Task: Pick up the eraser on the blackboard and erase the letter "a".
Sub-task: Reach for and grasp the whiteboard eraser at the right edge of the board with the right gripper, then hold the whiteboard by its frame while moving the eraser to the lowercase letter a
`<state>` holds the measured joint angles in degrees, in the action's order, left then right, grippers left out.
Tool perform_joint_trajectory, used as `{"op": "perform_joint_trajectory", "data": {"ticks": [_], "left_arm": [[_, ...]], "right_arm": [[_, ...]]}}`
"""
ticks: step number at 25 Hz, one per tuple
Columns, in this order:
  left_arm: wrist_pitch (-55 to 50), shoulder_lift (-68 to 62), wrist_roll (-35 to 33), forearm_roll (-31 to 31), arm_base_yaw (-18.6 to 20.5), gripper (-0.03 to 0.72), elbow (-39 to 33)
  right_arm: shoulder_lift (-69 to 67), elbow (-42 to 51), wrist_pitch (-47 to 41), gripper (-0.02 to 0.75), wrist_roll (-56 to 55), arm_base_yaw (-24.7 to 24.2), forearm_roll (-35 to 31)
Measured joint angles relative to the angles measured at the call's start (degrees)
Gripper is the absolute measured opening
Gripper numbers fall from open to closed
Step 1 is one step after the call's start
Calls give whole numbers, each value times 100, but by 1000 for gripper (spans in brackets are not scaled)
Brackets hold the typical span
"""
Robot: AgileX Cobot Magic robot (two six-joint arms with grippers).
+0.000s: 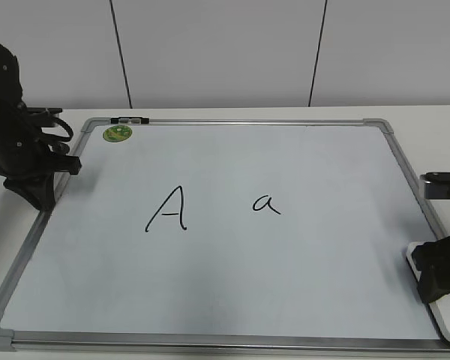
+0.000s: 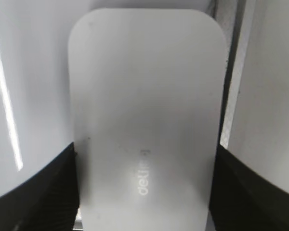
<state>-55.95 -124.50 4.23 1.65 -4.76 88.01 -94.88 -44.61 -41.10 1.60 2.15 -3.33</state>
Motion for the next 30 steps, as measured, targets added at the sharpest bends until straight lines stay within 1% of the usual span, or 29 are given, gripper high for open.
{"op": "perform_joint_trajectory", "data": {"ticks": [9, 12, 16, 19, 22, 26, 30], "left_arm": [[-11, 0, 0, 0, 0, 41, 0], [-11, 0, 0, 0, 0, 41, 0], [-11, 0, 0, 0, 0, 41, 0], [-11, 0, 0, 0, 0, 41, 0], [-11, 0, 0, 0, 0, 41, 0], [-11, 0, 0, 0, 0, 41, 0], [-11, 0, 0, 12, 0, 41, 0]], "right_arm": [[0, -22, -36, 523, 14, 0, 0], [-30, -254, -513, 522, 14, 0, -49], [-103, -922, -1397, 522, 14, 38, -145], [-251, -1523, -1849, 522, 14, 292, -183], [-506, -1998, -2080, 522, 14, 562, -195], [-1116, -2863, -2312, 521, 14, 960, -207], [-1748, -3671, -2538, 521, 14, 1192, -229]]}}
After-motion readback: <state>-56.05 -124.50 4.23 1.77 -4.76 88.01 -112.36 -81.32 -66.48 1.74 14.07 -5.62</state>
